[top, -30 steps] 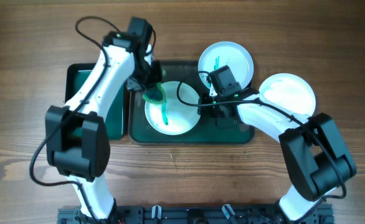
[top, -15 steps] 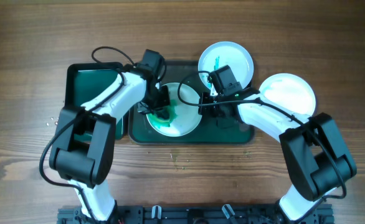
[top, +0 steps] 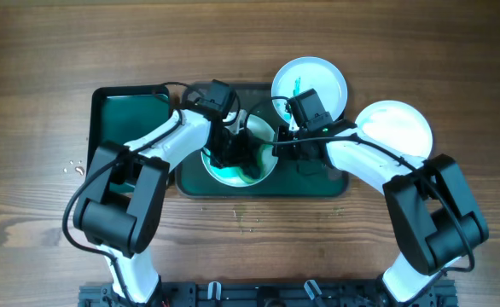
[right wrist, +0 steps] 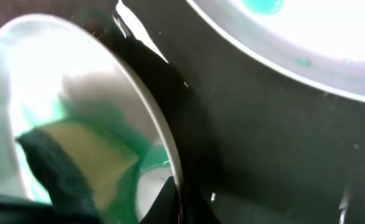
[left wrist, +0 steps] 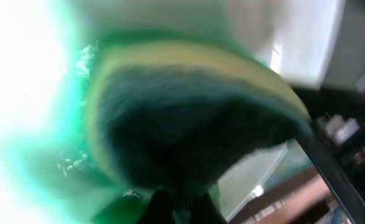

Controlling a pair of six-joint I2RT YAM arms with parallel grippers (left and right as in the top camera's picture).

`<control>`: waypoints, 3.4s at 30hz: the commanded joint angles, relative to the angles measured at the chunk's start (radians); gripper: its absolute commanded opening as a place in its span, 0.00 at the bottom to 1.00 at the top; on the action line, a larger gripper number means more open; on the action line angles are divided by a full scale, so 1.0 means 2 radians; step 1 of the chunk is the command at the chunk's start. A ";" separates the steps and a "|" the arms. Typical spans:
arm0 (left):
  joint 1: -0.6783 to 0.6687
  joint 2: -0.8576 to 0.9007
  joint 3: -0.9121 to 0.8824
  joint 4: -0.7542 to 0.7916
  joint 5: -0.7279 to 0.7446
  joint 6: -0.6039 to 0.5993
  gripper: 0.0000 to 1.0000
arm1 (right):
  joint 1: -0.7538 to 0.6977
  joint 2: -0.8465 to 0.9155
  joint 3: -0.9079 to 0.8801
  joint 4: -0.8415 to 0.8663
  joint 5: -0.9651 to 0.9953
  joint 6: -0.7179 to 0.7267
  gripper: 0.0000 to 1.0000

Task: Clean dirty plates on tray and stack at the side
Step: 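Scrub the held plate with the sponge in the left gripper, then lift the scrubbed plate with the right gripper and tilt it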

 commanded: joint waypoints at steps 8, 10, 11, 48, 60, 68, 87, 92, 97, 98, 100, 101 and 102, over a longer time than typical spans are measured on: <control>0.022 0.013 0.059 -0.060 -0.361 -0.096 0.04 | 0.005 0.011 0.009 -0.003 -0.014 0.003 0.04; 0.017 0.013 0.062 -0.076 -0.393 -0.105 0.04 | 0.005 0.011 0.009 -0.003 -0.014 0.003 0.04; 0.016 0.013 0.062 -0.082 -0.395 -0.105 0.04 | 0.005 0.011 0.009 -0.003 -0.014 0.003 0.04; 0.017 0.022 0.052 -0.105 -0.418 -0.136 0.04 | 0.005 0.011 0.009 -0.007 -0.018 0.001 0.05; -0.002 0.022 0.052 -0.125 0.023 0.101 0.04 | 0.004 0.011 0.009 -0.006 -0.020 0.001 0.04; -0.005 0.022 0.052 -0.072 0.035 0.107 0.04 | 0.004 0.011 0.009 -0.007 -0.023 0.000 0.04; -0.002 0.022 0.183 -0.183 -0.322 -0.078 0.04 | 0.004 0.011 0.009 -0.008 -0.015 0.001 0.04; 0.014 0.022 0.264 -0.251 -0.321 -0.077 0.04 | 0.004 0.011 0.009 -0.008 -0.015 0.001 0.04; 0.047 0.021 0.290 -0.280 -0.271 -0.045 0.04 | 0.004 0.011 0.009 0.011 -0.016 -0.013 0.11; 0.055 0.021 0.290 -0.282 -0.259 -0.040 0.04 | 0.004 0.011 0.009 0.015 -0.015 -0.016 0.16; 0.064 0.021 0.289 -0.284 -0.243 -0.034 0.04 | 0.004 0.012 0.009 0.020 -0.016 -0.024 0.19; 0.069 0.021 0.289 -0.285 -0.242 -0.034 0.04 | 0.004 0.014 0.009 0.020 -0.016 -0.024 0.20; 0.071 0.021 0.289 -0.285 -0.243 -0.034 0.04 | 0.004 0.017 0.009 0.022 -0.016 -0.024 0.20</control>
